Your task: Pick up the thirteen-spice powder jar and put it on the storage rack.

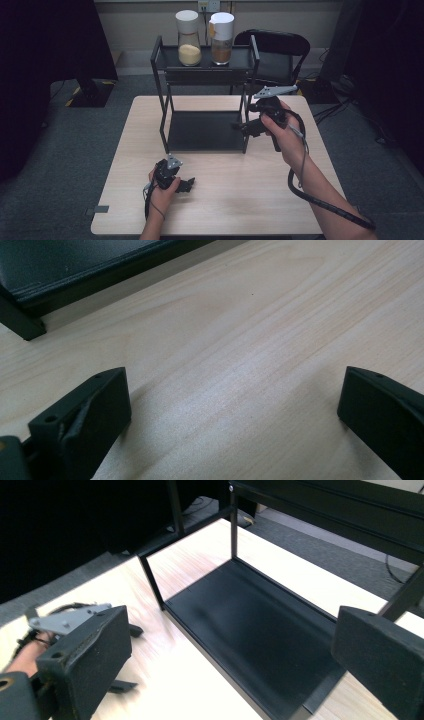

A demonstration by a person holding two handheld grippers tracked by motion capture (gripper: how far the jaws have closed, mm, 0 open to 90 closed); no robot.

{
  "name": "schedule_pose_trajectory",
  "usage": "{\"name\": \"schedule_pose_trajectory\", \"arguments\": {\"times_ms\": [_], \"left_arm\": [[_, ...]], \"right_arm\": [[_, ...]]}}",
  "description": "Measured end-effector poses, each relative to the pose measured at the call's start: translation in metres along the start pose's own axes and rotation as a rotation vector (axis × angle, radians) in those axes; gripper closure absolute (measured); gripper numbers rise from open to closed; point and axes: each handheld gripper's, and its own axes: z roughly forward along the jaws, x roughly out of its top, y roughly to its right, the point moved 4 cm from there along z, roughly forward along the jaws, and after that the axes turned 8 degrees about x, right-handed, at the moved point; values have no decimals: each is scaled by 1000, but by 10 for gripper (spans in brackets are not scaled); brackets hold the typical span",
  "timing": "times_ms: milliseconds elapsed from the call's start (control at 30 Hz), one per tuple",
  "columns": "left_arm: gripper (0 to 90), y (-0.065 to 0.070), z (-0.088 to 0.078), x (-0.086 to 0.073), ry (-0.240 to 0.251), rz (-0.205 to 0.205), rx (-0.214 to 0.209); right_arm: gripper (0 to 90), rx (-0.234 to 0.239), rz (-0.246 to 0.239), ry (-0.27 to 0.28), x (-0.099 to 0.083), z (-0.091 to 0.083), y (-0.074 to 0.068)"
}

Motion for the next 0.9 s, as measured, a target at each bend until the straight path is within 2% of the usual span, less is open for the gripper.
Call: {"name": "schedule_pose_trajectory", "arguments": {"times_ms": [600, 900], "left_arm": [[0, 0, 0, 0, 2, -2, 0], [0, 0, 0, 0, -1, 3, 0]], "right_arm": [[16, -11, 28, 17, -35, -13, 7], [16, -36, 36, 11, -55, -19, 11]]}}
